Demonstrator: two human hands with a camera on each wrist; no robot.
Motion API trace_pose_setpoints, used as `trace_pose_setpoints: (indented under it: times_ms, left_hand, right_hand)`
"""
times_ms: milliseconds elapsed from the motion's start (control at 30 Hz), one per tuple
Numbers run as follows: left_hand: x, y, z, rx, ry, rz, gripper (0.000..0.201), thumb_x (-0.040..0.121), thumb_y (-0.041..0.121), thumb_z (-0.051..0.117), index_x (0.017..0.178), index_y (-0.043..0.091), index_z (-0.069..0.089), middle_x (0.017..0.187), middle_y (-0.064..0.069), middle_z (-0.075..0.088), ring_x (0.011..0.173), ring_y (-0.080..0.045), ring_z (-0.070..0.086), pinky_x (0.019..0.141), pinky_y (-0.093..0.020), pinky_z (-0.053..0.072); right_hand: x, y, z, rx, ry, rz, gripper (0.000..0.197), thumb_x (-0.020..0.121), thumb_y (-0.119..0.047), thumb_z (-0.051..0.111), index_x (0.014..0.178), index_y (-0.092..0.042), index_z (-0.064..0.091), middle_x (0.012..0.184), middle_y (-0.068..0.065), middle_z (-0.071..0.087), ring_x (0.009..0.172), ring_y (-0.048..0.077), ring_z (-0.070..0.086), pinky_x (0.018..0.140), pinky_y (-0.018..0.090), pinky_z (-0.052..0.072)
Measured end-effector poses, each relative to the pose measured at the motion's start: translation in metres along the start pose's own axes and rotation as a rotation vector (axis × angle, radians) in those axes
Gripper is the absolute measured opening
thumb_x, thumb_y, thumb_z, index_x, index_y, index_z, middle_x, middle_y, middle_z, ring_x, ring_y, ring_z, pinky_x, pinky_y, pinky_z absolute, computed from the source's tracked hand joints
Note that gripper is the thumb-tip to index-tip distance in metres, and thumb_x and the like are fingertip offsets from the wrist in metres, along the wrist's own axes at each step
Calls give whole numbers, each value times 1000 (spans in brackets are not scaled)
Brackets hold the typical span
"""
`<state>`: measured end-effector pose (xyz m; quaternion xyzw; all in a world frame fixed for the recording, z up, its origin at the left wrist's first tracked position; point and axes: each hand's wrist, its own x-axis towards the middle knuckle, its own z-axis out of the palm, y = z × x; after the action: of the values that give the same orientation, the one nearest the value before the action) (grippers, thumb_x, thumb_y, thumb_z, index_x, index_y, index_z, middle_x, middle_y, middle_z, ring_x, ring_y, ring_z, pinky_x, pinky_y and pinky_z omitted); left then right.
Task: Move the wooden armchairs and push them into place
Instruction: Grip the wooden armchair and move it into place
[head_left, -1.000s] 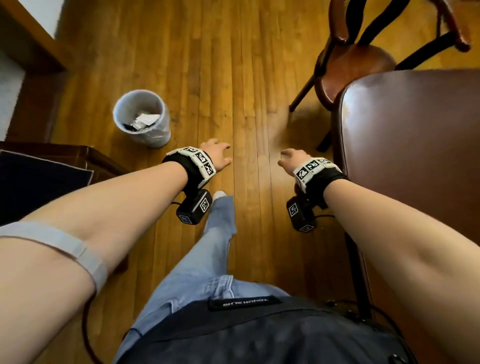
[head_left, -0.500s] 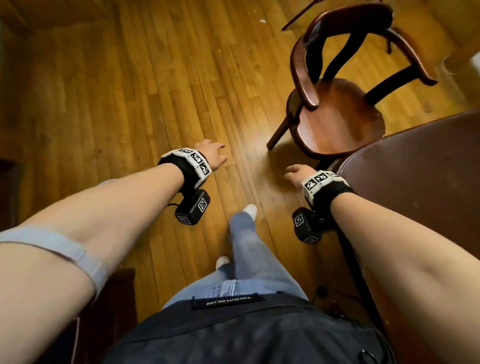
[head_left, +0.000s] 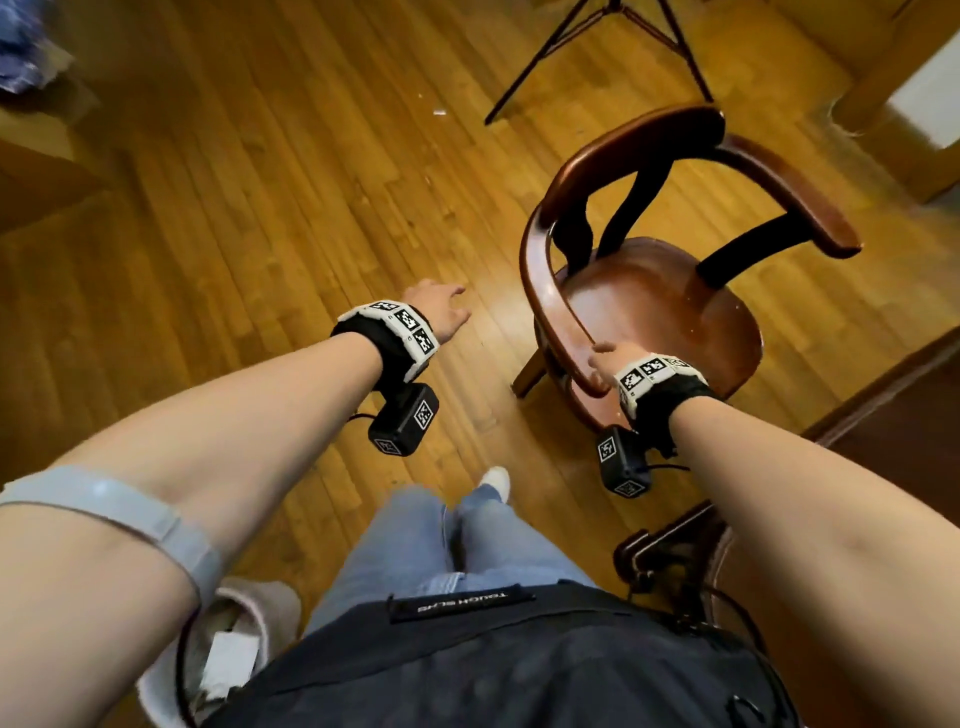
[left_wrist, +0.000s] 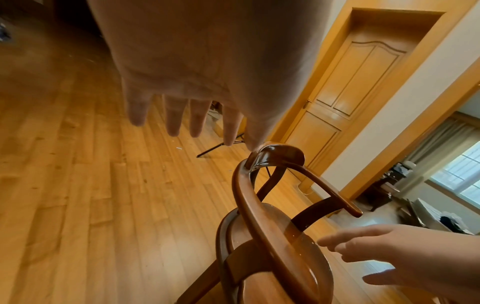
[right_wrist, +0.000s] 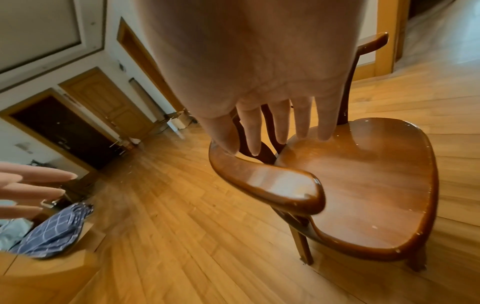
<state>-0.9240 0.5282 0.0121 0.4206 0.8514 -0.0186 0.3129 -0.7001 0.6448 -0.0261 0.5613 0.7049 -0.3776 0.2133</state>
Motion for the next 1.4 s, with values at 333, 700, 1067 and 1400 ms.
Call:
trace_pose_setpoints:
  times_ms: [333, 700, 1067, 1400]
  left_hand:
    - [177, 81, -58, 23, -87, 181, 71, 94, 30, 53, 152, 10, 18, 150, -22, 35, 137, -36, 36, 113, -41, 31]
    - [329, 156, -79, 104, -281, 433, 64, 90, 27, 56, 143, 9, 25, 133, -20, 50, 112, -40, 58, 97, -48, 47]
    - [363, 143, -60, -123, -424, 479, 72, 90, 22, 56, 149, 13, 17, 124, -13, 60, 105, -33, 63, 91, -36, 50]
    - [305, 51, -49, -133, -422, 476, 75, 88, 23, 59, 147, 12, 14, 107, -10, 58, 89, -32, 62, 84, -37, 54]
  right_hand:
    - [97, -22, -29, 254, 4, 250, 44, 88, -31, 55, 131, -22, 58, 143, 5, 52, 130, 26, 50, 111, 33, 38]
    - [154, -84, -17, 599, -39, 575, 37, 98, -25, 45, 129, -11, 61, 139, 10, 56, 128, 28, 50, 103, 27, 38]
    - [167, -113, -3, 684, 87, 750, 38, 96, -44, 45, 122, -26, 67, 132, 0, 62, 123, 25, 55, 110, 35, 36]
    - [116, -137, 70, 642, 63, 781, 42, 95, -49, 45, 126, -28, 63, 138, 2, 56, 133, 30, 42, 112, 34, 34]
